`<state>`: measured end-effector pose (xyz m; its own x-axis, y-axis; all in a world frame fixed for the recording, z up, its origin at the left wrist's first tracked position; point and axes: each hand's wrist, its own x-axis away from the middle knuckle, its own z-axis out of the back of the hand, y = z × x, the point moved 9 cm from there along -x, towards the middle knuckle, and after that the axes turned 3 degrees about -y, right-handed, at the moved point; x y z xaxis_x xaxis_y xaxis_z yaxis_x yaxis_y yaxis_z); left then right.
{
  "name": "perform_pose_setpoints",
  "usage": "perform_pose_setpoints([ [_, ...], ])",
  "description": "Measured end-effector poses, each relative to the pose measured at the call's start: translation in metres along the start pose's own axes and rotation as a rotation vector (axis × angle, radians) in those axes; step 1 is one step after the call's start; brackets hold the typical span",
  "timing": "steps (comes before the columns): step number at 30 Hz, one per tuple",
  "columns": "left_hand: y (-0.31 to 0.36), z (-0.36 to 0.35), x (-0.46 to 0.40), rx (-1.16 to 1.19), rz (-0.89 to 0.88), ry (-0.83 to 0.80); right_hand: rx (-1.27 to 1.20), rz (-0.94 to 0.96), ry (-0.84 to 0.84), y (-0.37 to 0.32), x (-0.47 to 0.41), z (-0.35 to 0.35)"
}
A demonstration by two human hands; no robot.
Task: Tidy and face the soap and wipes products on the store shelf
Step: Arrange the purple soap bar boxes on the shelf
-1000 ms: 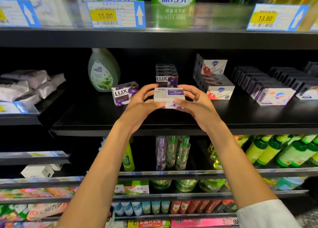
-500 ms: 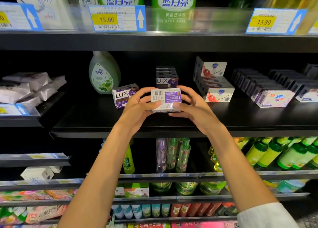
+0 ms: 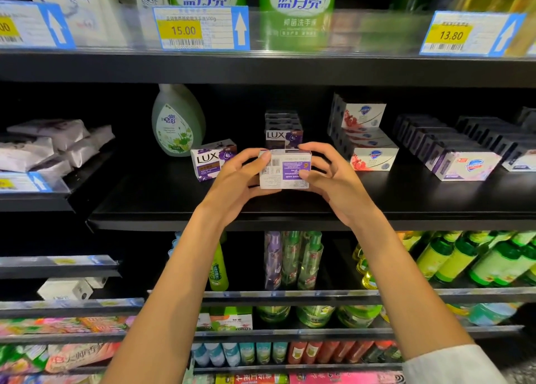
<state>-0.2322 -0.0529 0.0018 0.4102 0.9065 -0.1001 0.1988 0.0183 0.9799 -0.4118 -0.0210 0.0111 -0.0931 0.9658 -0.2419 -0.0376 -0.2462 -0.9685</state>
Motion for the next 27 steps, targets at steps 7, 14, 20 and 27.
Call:
perform_pose_setpoints([
  [7,0.0002,0.0016,0.0003,0.05,-0.003,-0.027,-0.041,-0.016,-0.045,0.0007,-0.0001,-0.0054],
  [14,0.0003,0.0005,0.0013,0.024,-0.031,-0.033,-0.066,-0.097,-0.008,0.0054,-0.0037,-0.0054],
  [20,-0.0025,-0.004,0.0004,0.019,-0.005,-0.088,-0.08,-0.053,0.003,0.0038,-0.0012,-0.0016],
  [27,-0.005,-0.0033,-0.0024,0.065,0.037,-0.068,-0.054,0.009,0.008,0.0034,-0.001,-0.0002],
])
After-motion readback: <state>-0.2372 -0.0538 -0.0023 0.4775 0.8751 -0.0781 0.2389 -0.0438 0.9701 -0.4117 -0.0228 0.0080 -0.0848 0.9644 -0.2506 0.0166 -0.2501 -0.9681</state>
